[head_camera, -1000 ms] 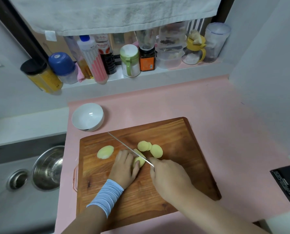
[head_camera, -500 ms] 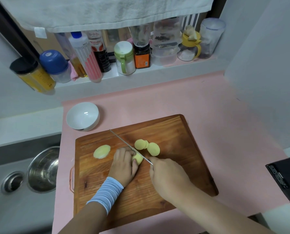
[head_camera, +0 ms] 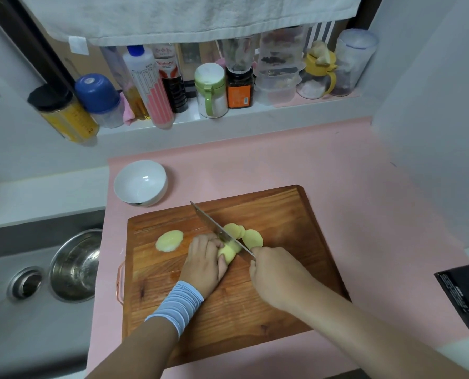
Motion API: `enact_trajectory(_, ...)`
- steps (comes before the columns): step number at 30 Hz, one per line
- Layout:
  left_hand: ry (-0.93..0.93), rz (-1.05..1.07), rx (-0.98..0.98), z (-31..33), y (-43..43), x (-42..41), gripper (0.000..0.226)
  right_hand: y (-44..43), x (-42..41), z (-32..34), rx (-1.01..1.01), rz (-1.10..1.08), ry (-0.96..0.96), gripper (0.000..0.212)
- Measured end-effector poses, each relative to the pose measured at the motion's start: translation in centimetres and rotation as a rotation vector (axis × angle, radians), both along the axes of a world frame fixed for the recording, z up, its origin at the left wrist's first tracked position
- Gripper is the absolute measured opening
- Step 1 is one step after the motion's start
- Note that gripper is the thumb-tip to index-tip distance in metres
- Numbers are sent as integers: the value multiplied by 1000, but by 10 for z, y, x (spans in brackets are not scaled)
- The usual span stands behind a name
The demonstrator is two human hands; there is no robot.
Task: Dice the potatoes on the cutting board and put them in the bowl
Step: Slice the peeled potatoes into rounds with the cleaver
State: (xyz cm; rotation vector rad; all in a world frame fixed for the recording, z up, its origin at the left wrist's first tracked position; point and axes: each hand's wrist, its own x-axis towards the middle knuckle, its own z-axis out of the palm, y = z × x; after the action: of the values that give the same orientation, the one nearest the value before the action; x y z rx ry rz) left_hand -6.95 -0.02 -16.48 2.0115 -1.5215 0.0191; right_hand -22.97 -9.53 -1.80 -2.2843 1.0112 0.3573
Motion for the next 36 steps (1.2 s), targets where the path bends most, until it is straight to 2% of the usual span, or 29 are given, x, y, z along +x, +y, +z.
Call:
enact_trajectory(5, -2, -6, -15, 1, 0, 0, 21, -5, 6, -4, 21, 18, 41, 30)
enact_trajectory(9, 6, 5, -18, 2, -1, 0, 22, -9, 3, -6, 63, -10, 53, 19)
enact_trajectory(16, -4, -18, -44, 2, -3, 1, 21, -8, 6, -13, 43, 34, 68, 18)
enact_trajectory(36, -13, -9, -46, -2, -1, 1, 21, -5, 7, -46, 94, -43, -48, 23)
